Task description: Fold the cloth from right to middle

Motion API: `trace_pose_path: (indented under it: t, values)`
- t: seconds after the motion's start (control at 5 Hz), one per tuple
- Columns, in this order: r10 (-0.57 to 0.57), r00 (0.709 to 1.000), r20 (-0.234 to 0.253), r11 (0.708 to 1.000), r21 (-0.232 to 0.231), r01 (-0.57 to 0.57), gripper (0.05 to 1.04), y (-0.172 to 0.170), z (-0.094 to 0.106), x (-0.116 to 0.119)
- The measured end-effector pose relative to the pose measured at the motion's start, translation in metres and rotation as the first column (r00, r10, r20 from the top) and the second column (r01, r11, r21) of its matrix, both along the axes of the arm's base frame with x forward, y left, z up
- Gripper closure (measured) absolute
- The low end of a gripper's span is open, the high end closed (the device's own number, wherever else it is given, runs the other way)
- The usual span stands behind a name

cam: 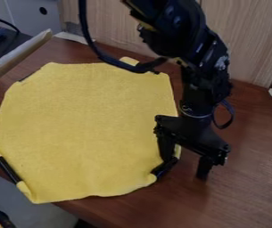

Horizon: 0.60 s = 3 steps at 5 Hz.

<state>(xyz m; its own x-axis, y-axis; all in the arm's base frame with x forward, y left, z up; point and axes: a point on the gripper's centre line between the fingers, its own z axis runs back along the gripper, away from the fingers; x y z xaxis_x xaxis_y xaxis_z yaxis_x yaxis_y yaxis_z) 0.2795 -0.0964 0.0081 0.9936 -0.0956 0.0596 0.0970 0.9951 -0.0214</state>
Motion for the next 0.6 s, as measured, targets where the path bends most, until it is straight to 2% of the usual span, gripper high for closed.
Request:
trace_pose_path:
  t: [0.4, 0.6]
  values:
    - [0.007, 1.000, 0.004, 1.000, 0.022, -0.007, 0.651, 0.0049, -0.0007, 0.0010]
    - [-0.003, 1.000, 0.012, 1.000, 0.026, 0.003, 0.869, 0.0042, -0.0002, -0.0010]
